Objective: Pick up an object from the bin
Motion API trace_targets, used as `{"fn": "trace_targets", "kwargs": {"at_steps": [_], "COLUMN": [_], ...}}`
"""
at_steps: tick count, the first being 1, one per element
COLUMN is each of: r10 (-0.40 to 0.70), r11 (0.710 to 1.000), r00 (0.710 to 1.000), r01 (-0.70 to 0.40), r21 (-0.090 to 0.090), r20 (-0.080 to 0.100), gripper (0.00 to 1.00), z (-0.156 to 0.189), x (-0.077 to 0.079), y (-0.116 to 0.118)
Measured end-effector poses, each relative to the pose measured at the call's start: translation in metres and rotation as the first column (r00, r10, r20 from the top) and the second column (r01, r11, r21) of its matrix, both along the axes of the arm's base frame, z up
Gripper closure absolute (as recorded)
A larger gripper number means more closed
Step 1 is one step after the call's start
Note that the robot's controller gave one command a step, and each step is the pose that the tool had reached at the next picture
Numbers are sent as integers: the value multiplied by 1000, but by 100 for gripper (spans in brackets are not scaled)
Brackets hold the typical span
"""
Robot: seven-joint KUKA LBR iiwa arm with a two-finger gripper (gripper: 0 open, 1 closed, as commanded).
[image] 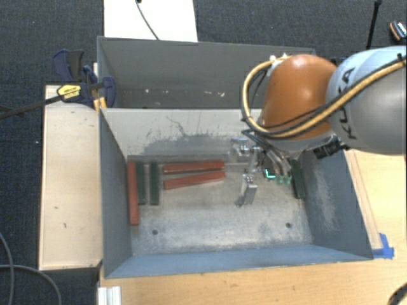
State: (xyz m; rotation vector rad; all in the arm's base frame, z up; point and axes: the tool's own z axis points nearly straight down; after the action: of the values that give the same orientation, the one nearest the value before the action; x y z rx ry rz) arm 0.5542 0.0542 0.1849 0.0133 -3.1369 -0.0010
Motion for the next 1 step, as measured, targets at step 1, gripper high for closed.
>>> {"fn": "trace_targets", "kwargs": {"at_steps": [1], "r10": [-146], "r11": [989], "r00": [989], "r01": [146], "r21": [0], "r20": [1], "gripper": [0], "z": [-117], "x": [33], "y": [48]}}
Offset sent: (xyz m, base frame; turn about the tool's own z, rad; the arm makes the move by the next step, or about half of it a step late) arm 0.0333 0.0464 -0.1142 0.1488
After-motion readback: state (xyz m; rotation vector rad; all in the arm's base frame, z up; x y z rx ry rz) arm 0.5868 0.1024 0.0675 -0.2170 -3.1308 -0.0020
